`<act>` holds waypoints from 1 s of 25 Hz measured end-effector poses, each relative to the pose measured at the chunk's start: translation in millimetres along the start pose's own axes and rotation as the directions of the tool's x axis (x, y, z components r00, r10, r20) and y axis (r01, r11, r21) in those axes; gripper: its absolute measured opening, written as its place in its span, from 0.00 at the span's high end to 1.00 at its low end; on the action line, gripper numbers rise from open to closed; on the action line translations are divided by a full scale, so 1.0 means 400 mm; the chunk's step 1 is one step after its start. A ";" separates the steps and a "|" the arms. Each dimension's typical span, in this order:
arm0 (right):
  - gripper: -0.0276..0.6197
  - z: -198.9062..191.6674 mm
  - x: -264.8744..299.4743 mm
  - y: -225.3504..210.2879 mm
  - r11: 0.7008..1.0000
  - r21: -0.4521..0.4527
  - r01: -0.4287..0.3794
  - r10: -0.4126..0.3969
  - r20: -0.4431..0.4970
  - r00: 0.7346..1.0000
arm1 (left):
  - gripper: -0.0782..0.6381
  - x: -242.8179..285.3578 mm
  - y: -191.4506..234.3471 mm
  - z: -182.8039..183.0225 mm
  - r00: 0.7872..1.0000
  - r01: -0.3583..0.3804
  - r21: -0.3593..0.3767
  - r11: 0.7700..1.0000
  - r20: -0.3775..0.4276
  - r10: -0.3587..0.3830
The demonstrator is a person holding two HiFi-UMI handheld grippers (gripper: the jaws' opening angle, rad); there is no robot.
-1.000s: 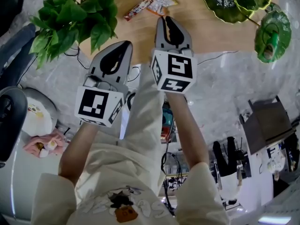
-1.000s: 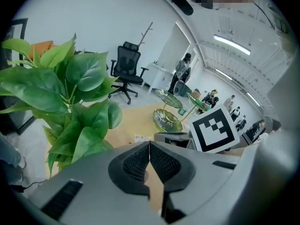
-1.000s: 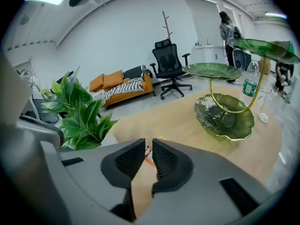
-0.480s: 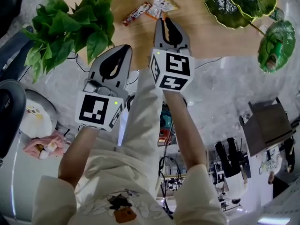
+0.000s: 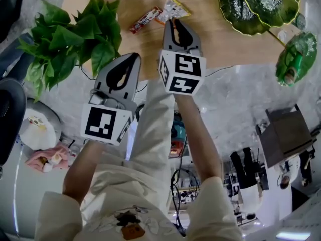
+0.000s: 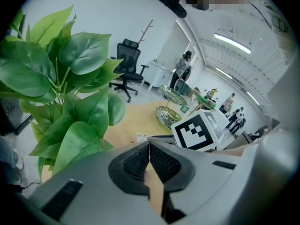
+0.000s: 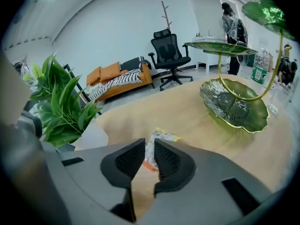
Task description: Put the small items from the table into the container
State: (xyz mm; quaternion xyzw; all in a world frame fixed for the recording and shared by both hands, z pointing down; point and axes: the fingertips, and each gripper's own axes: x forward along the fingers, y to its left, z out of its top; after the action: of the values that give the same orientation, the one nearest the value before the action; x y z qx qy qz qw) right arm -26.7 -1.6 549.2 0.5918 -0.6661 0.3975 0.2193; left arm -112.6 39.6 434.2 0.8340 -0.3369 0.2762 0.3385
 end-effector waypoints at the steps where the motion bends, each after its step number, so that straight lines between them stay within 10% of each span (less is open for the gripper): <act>1: 0.88 -0.002 0.005 0.002 1.000 0.009 0.001 -0.001 -0.005 1.000 | 0.88 0.002 0.000 0.001 1.000 0.006 0.001 1.000 -0.002 -0.006; 25: 0.88 -0.044 0.046 -0.018 0.998 -0.038 0.050 -0.052 -0.054 0.997 | 0.88 0.021 0.017 -0.014 1.000 -0.003 -0.015 1.000 -0.014 0.003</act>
State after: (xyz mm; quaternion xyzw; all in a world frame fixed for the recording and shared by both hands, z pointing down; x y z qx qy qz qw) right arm -26.4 1.0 575.3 0.5936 -0.6515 0.3956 0.2583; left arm -113.7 37.0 446.0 0.8289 -0.3378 0.2800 0.3469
